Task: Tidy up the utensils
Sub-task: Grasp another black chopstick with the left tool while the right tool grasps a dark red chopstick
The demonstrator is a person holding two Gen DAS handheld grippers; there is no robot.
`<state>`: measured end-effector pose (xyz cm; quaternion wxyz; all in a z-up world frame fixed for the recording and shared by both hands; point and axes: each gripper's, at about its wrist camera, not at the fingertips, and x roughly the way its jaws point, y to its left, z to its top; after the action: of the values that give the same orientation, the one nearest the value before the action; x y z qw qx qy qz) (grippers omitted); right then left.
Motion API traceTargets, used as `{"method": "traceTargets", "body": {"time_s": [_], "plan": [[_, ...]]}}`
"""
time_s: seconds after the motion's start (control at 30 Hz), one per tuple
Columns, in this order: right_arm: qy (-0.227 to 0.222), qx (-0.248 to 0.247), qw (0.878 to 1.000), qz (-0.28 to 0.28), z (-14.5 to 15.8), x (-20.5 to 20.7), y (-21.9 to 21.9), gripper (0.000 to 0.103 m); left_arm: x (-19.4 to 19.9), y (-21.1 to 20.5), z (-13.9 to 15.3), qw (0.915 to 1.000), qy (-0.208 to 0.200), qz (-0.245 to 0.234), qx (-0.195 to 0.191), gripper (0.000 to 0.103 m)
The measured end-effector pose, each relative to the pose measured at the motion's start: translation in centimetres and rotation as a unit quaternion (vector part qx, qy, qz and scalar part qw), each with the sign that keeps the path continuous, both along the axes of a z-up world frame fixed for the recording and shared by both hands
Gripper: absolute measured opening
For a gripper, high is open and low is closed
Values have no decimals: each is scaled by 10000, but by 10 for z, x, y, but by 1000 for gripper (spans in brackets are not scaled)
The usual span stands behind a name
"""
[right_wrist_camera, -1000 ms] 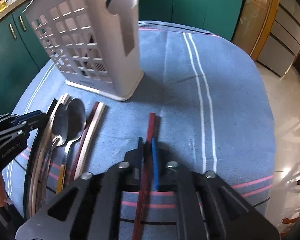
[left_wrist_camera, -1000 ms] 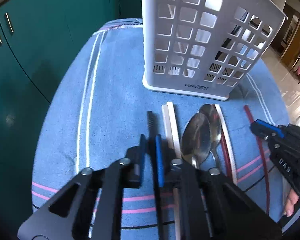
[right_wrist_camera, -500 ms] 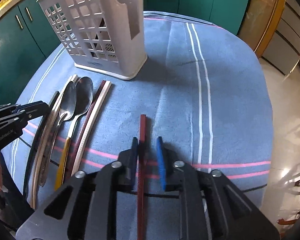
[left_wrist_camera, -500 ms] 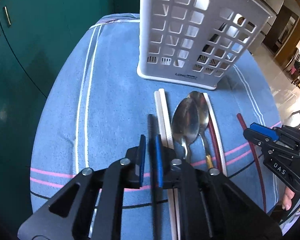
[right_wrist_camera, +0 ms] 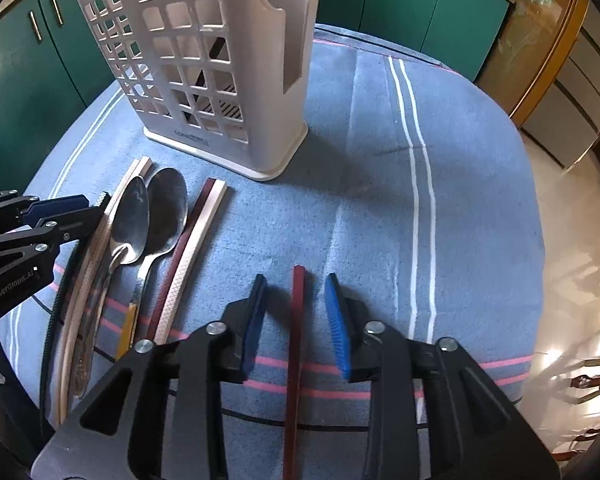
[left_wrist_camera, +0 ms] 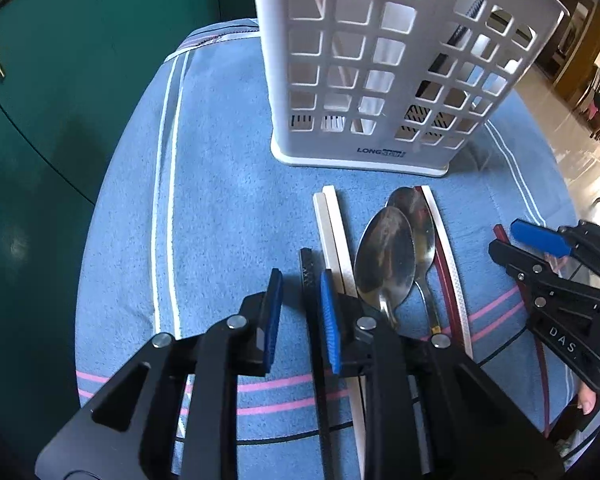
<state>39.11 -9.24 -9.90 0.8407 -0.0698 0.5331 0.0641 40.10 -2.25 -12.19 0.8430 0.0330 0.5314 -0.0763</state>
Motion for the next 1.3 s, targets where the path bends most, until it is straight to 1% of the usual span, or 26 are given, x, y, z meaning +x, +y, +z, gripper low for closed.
{"method": "traceTargets", "body": {"time_s": [0.17,0.33,0.4,0.57,0.7,1.0,1.03,1.1,1.3], "plan": [[-33,32,10000,-14,-3,1,-6,34,-5,-3,0,10000,-56,-32,67,20],[-17,186,9998,-18,-4,-3,-12,22,-11,1,2,9999,-60,49,64,20],[-18,201,9998,-69,-3,-3,-16,20,-12,7,1,9999,-66,111,91,20],[-4,262,9992,-290,-4,0,-29,20,-13,20,2,9995,-46,289,104,20],[2,220,9993,-297,-4,3,-31,20,-13,21,1,9995,-54,279,131,20],[-9,150,9994,-311,-5,5,-19,23,-13,15,2,9997,-38,241,82,30],[-16,134,9994,-315,-5,6,-18,26,-13,14,2,9997,-42,234,84,31],[-28,122,9994,-321,-5,6,-18,28,-13,13,1,9997,-53,222,100,32],[-45,111,9995,-295,-6,8,-18,28,-15,8,2,9996,-72,188,192,32]]}}
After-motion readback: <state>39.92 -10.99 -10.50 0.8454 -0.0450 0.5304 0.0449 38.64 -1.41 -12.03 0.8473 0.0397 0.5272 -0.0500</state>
